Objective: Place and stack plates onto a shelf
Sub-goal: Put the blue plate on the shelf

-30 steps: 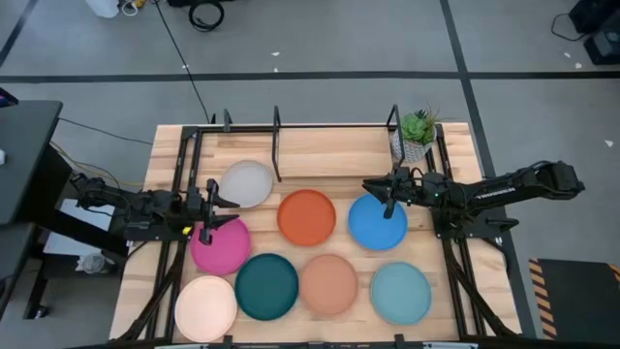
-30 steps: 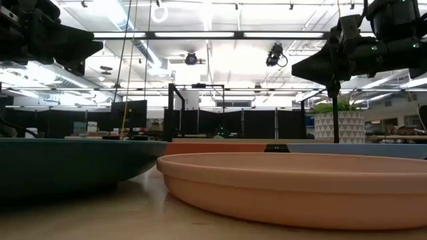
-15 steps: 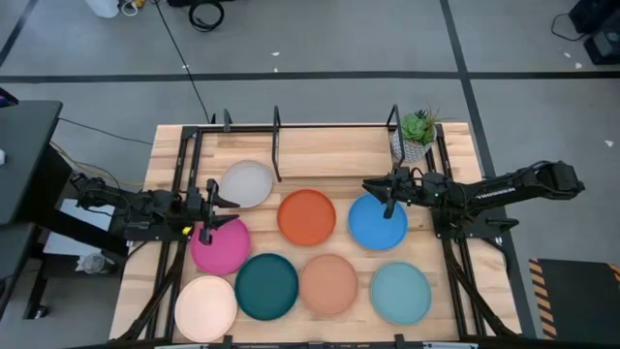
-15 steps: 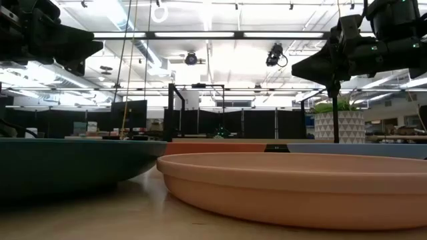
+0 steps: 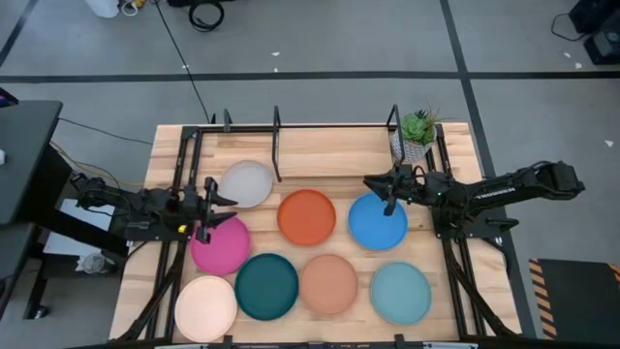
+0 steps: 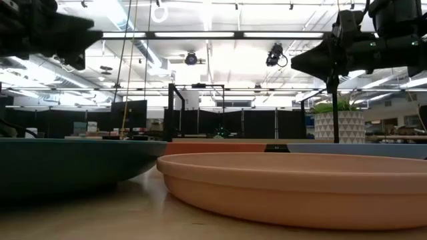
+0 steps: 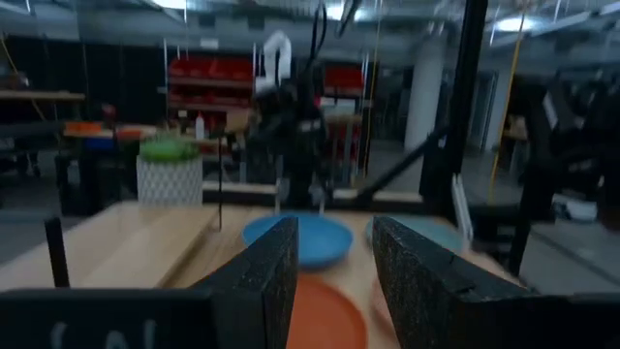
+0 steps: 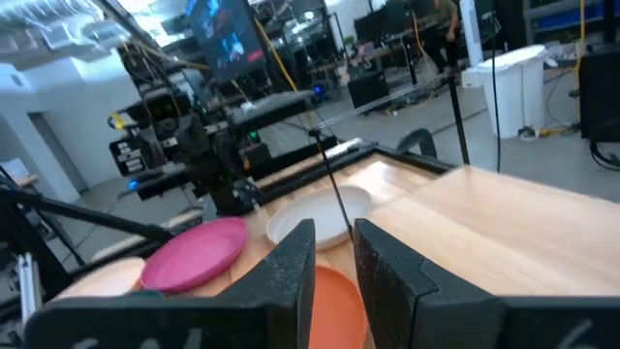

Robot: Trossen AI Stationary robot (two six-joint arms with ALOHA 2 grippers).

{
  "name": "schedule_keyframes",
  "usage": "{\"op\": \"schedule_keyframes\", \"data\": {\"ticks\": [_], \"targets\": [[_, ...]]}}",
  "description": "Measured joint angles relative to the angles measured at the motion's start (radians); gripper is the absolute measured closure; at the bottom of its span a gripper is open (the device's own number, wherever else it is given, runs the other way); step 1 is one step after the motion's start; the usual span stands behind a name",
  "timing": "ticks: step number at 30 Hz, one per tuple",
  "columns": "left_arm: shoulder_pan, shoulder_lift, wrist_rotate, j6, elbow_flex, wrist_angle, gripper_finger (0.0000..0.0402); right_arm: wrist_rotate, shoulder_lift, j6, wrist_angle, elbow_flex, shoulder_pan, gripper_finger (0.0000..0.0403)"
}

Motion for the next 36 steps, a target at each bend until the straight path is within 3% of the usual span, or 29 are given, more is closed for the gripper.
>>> {"op": "schedule_keyframes", "data": {"ticks": [8,11,13,19,26,31,36], "targets": [[0.0,0.0,0.0,0.0,0.0,0.107,0.026,-0.009,0.0,-0.007,0.012,0.0,0.0,0.0321],[0.0,0.0,0.0,-0.002,0.0,0.11,0.026,-0.111,0.0,-0.006,-0.052,0.004,0.0,0.0321],[0.0,0.0,0.0,-0.002,0.0,0.116,0.026,-0.154,0.001,0.0,-0.177,0.036,0.001,0.0322],[0.0,0.0,0.0,0.0,0.0,0.123,0.026,-0.129,0.076,0.018,-0.699,0.233,0.056,0.0324],[0.0,0.0,0.0,0.0,0.0,0.116,0.026,-0.107,0.264,-0.056,-0.991,0.453,0.212,0.0324],[0.0,0.0,-0.001,-0.007,0.0,0.099,0.026,-0.001,0.438,0.005,-1.266,0.612,0.348,0.0319],[0.0,0.0,-0.035,0.021,0.0,0.087,0.0257,-0.001,0.59,0.082,-1.362,0.721,0.456,0.0285]]}}
